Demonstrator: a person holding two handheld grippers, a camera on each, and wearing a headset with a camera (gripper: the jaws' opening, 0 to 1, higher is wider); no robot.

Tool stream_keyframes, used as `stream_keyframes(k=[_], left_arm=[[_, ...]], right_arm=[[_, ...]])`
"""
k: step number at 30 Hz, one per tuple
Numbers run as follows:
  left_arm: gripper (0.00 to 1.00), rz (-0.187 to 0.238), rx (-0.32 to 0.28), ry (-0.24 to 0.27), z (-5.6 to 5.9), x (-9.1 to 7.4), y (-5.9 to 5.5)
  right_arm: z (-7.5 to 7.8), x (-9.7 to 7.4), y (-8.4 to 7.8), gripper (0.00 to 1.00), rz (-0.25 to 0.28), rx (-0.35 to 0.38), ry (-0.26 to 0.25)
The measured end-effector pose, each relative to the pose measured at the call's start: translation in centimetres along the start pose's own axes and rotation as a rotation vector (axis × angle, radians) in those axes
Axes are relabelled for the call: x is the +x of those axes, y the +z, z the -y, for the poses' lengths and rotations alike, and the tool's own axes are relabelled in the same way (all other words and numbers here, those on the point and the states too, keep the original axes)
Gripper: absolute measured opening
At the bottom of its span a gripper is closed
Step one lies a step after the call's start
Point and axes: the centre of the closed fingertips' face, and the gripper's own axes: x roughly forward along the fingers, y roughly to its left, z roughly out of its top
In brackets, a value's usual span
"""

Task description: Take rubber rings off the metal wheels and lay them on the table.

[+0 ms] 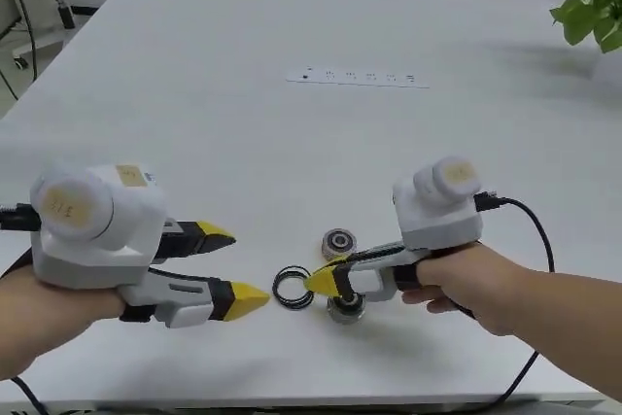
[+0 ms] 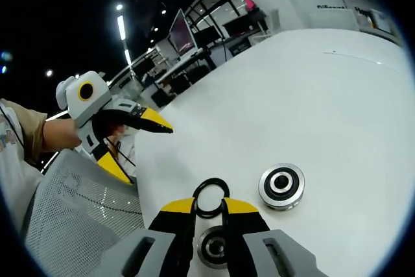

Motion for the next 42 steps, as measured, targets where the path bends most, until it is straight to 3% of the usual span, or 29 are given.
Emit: stream_keyframes(k=[7,14,31,34,42], left_arm=[[0.5,0.003,-0.002,0.001,0.1,-0.2,0.2],[0.51,0.023,-0.008,0.011,0.1,-0.8,1.0],[0.56,0.079,-0.022,0.037,0.4,-2.2,3.5],[0.57,0.094,-0.025,0.044,0.5,-2.5,4.0],[0.6,0.115,-0.019,0.064,0.7,-3.2,4.6]], right_arm=[[-0.4,-0.6,0.6,0.21,0.021,-0.022,0.001],[-0.7,-2.0,2.2,0.28,0.089,-0.042,-0.01],[-1.1,-8.1,5.4,0.42,0.252,-0.122,-0.076],[-1.2,-9.4,5.5,0.45,0.275,-0.135,-0.094],[-1.3,-11.7,4.1,0.54,0.267,-0.189,-0.155]])
